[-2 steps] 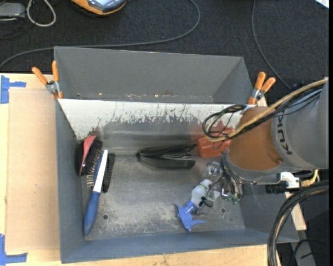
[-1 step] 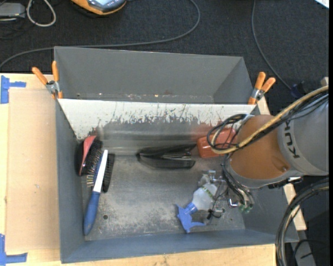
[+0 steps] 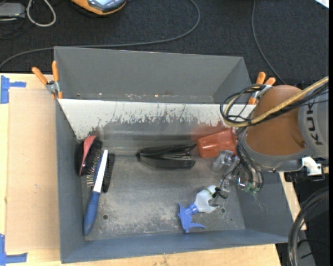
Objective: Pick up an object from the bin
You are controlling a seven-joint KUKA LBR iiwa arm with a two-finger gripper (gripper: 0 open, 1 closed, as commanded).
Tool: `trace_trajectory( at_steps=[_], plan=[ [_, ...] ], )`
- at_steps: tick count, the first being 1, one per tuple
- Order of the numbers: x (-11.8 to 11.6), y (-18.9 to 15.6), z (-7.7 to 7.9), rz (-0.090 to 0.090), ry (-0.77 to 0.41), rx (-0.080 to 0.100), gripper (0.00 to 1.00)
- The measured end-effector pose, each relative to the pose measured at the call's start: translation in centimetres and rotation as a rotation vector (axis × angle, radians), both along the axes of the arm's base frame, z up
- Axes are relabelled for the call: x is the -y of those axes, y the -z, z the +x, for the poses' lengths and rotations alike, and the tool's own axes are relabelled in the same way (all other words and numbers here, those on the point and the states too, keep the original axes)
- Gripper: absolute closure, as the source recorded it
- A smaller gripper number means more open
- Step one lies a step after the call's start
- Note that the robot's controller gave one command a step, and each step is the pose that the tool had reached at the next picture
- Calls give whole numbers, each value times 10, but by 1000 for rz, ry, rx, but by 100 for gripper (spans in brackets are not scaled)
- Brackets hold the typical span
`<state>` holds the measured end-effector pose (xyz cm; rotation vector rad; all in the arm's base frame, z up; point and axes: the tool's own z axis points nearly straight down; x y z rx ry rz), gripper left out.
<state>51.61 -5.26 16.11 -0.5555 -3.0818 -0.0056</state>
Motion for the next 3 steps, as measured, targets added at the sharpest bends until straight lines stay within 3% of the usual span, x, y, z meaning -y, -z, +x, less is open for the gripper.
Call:
trace_trajectory(
  at_steps=[1,2,3],
  plan=[
    [0,88,2,3,-240,-7,0],
    [0,56,5,-1,251,1,0],
    [-12,31,19,-1,164,-8,0]
  ],
)
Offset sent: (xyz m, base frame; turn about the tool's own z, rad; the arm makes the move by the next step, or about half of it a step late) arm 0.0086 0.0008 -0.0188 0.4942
